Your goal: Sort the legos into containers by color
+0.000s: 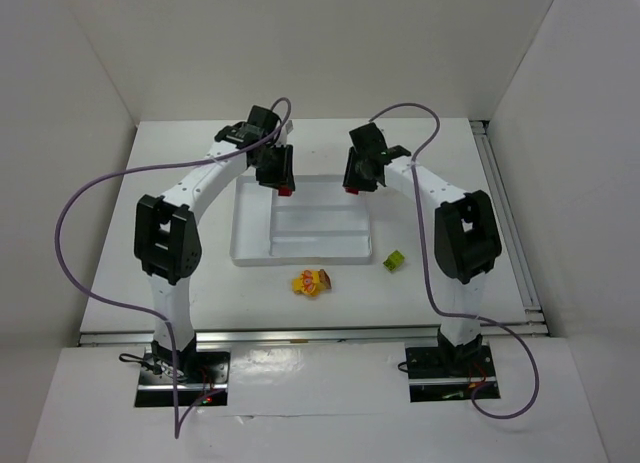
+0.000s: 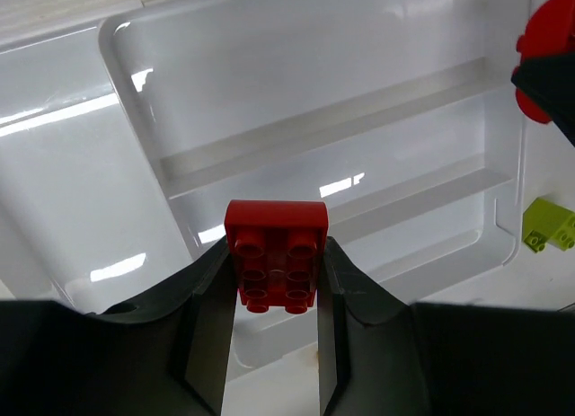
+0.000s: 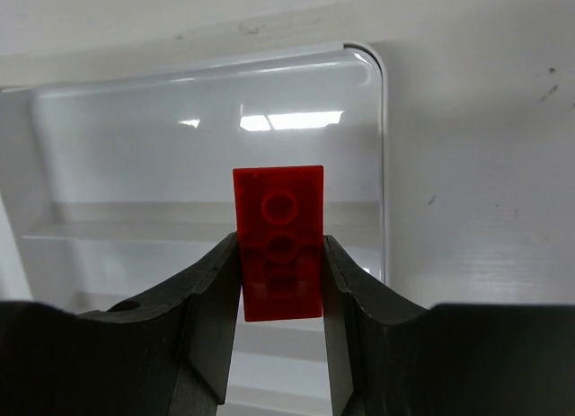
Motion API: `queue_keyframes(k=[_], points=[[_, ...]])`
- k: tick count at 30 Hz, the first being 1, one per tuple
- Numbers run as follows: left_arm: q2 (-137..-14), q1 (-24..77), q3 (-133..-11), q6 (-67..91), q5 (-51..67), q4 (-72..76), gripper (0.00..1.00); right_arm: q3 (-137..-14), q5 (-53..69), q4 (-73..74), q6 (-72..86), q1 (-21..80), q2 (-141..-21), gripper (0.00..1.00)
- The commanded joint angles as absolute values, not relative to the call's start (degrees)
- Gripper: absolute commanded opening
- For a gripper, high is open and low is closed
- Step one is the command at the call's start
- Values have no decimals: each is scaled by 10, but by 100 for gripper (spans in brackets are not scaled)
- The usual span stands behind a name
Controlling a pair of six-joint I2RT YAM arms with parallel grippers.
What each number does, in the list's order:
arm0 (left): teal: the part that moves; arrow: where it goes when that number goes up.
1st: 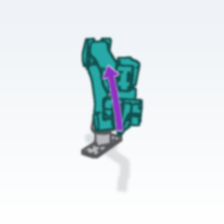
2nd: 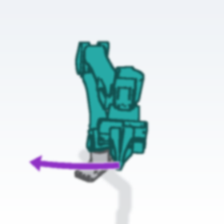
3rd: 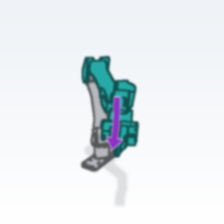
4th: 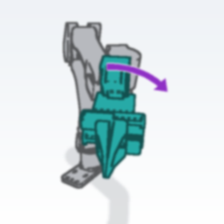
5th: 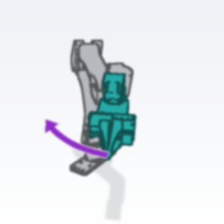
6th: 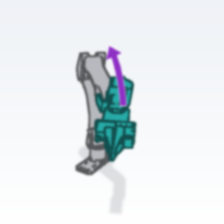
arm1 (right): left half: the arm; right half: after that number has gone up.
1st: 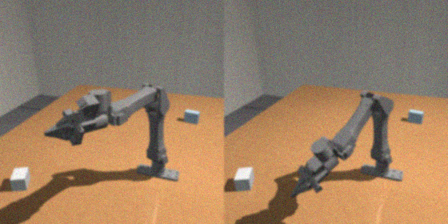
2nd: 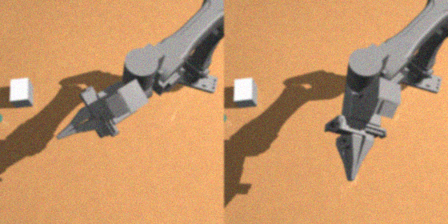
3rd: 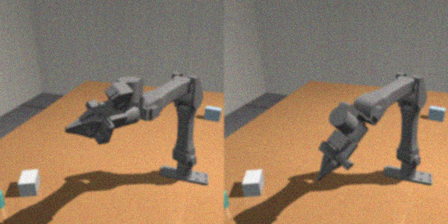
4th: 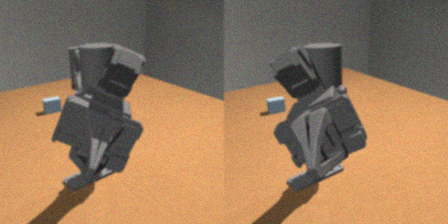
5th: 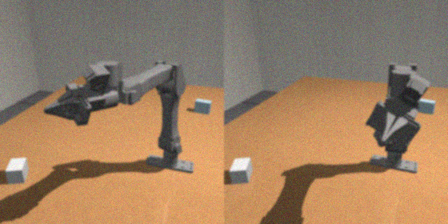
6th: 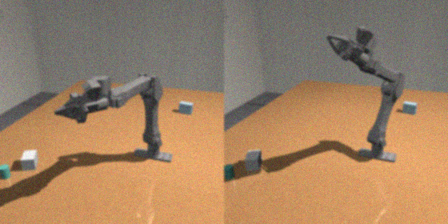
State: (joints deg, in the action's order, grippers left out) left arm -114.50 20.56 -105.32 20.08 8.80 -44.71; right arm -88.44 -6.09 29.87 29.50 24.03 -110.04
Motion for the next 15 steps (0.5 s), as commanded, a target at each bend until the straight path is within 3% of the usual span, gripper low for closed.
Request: queue_keyframes(k=[1,15], points=[[-1146,204,-1046,221,89,-437,0,-933,-92,295,289,257,-1125,6],[-1205,204,-1049,243,83,-367,0,-940,-87,277,289,267,-1169,9]])
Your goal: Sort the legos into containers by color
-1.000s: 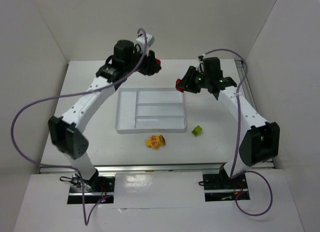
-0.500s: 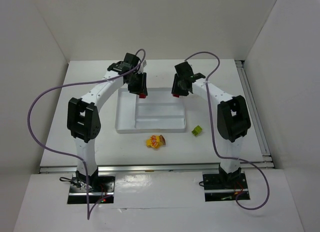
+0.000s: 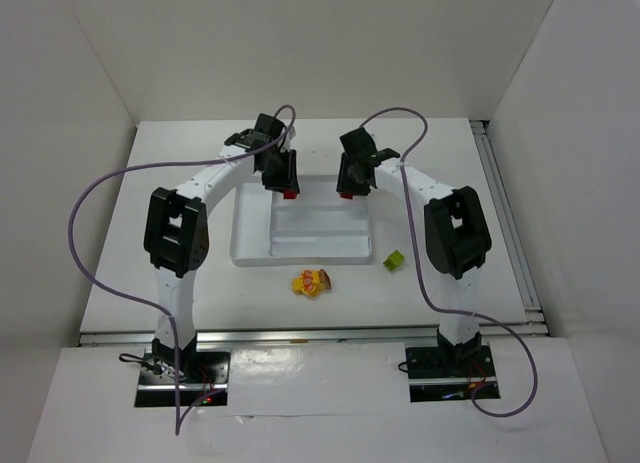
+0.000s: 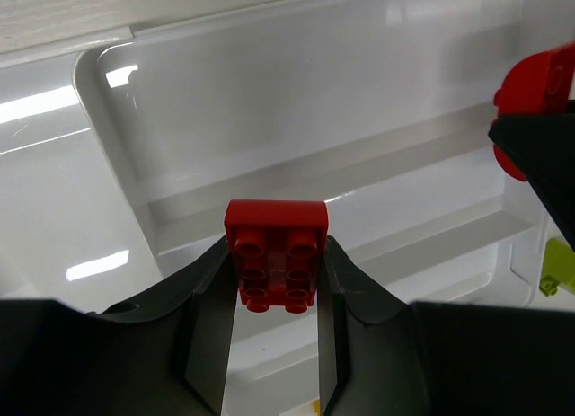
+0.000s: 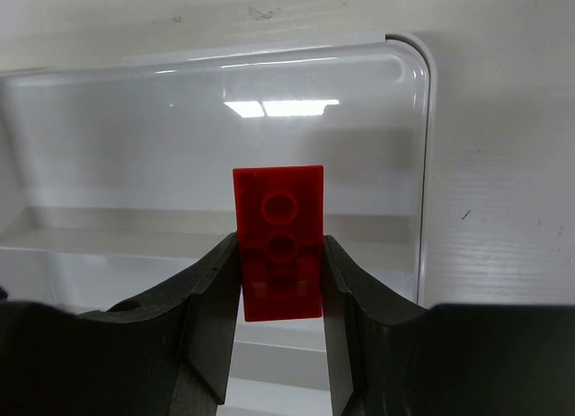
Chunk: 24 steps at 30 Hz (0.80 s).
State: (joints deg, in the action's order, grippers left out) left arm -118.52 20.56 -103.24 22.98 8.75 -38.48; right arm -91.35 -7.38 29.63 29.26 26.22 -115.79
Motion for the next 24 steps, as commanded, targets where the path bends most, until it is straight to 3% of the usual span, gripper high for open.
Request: queue_keyframes(k=[1,4,7,8,9,11,12,13,14,15,16,17,19,24], points=[[-1210,204,-1057,243,83,-367,0,-940,-87,277,289,267,-1169,10],[-1231,204,-1070,243,83,-367,0,-957,-87,288,289,267,-1186,12],[-1250,204,-1081,243,75,-367,0,-971,-92,288,284,267,-1200,24],[-1250,204,-1086,243,75,-367,2,-971,-92,288,284,267,-1200,30],[-1259,204,-1099,243,75,-367,8,-982,-92,288,284,267,-1208,48],[-1266,204,-1113,249,69,-375,34,-1003,-92,294,278,267,-1216,61],[-1267,204,-1113,249,69,-375,60,-1016,-92,308,278,267,-1221,69],[-1267,204,-1113,249,69,-375,60,-1016,-92,314,278,267,-1221,70],[-1260,204,-1119,249,69,-375,75,-1021,-92,314,278,267,-1221,72],[-1260,204,-1119,243,64,-375,77,-1021,-98,320,278,267,-1212,75],[-1247,204,-1119,243,64,-381,95,-1021,-105,320,278,267,-1198,79],[-1242,204,-1119,237,64,-381,95,-1014,-105,320,278,272,-1188,84],[-1230,204,-1119,237,64,-388,96,-1004,-118,320,278,272,-1167,84],[-1155,204,-1119,227,56,-402,92,-902,-166,320,283,272,-1044,78]])
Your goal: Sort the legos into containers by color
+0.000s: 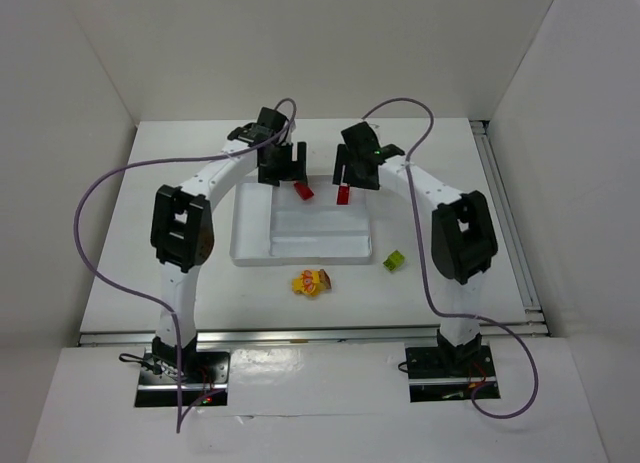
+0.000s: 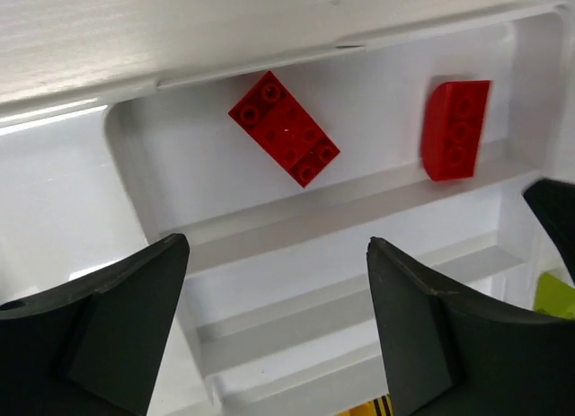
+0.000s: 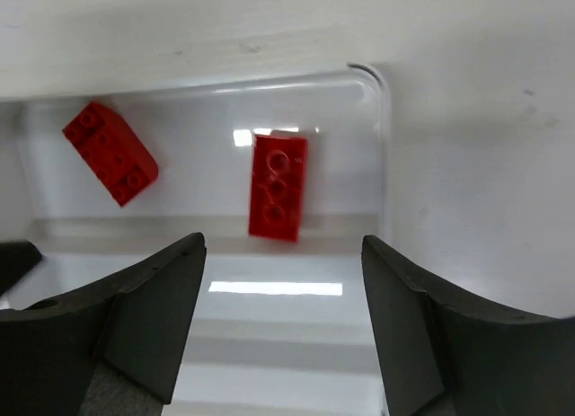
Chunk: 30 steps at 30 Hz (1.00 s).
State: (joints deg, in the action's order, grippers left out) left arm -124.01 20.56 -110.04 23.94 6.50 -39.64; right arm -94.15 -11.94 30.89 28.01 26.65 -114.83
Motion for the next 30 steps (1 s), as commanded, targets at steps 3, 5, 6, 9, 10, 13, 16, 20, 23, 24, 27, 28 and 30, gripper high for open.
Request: queue_keyframes(k=[3,5,6,9,10,13,16,20,23,24,27,28,30], points=[[-1093,204,-1087,227,51,-402,89,-820,-191,327,295,267,-959,76],[-1063,204,-1062,227,44,-402,89,-782,-210,351,308,261,-899,78],[-1048,204,-1050,227,44,-402,89,-740,-216,359,323,261,-880,79],[-985,204,-976,222,51,-394,89,-660,-221,385,353,261,-811,81],[-971,204,-956,221,56,-388,89,-639,-215,390,359,256,-796,83],[-933,204,-888,221,51,-388,89,-572,-180,404,359,256,-762,84],[-901,216,-832,216,51,-388,89,-535,-155,420,339,256,-762,84],[-889,222,-811,216,46,-388,88,-512,-147,434,352,256,-767,84],[-889,228,-811,216,46,-388,88,-499,-133,409,374,256,-767,80],[-897,228,-817,216,51,-388,88,-499,-127,396,393,256,-767,79],[-910,233,-831,216,51,-388,87,-487,-120,383,443,244,-780,77],[-911,233,-837,216,51,-388,87,-487,-105,383,457,237,-780,77],[-911,238,-837,216,51,-388,87,-456,-93,345,499,236,-758,77]])
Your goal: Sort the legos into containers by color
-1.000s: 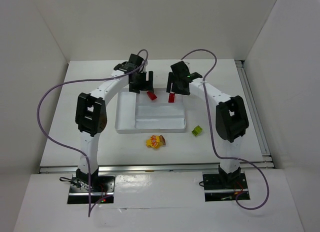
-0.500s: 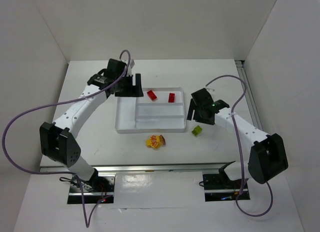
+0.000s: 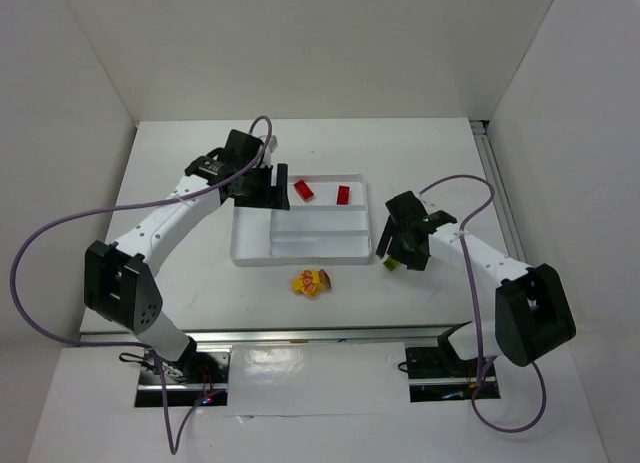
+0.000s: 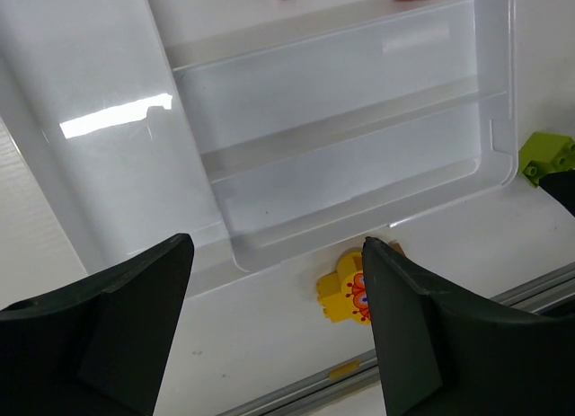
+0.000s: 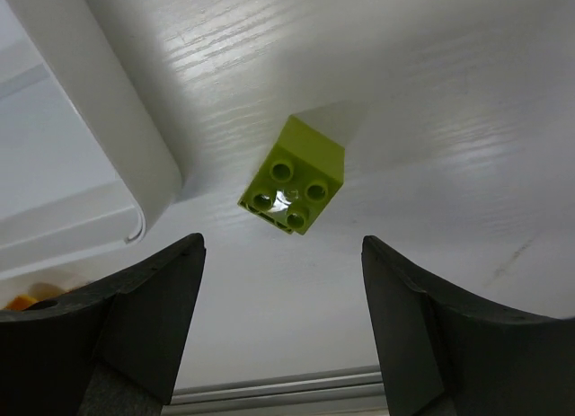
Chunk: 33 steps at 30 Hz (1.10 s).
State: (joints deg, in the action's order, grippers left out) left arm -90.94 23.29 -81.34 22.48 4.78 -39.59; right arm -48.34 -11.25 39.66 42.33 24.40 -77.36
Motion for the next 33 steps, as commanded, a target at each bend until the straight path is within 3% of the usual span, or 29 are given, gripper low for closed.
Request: queue_keyframes(k=[1,11,19,24,33], points=[[-911,238,-837,216,51,-388,87,-446,-78,327,510,230,-747,77],[-911,249,-842,216,51,-393,87,-438,-107,279,553,225,-756,64],[-911,249,-842,206,51,-393,87,-491,-158,321,542,225,-810,64],[-916,249,-842,206,56,-393,87,-500,-171,336,532,225,-823,55],[-921,249,-853,200,61,-393,87,-511,-166,325,497,225,-856,53]])
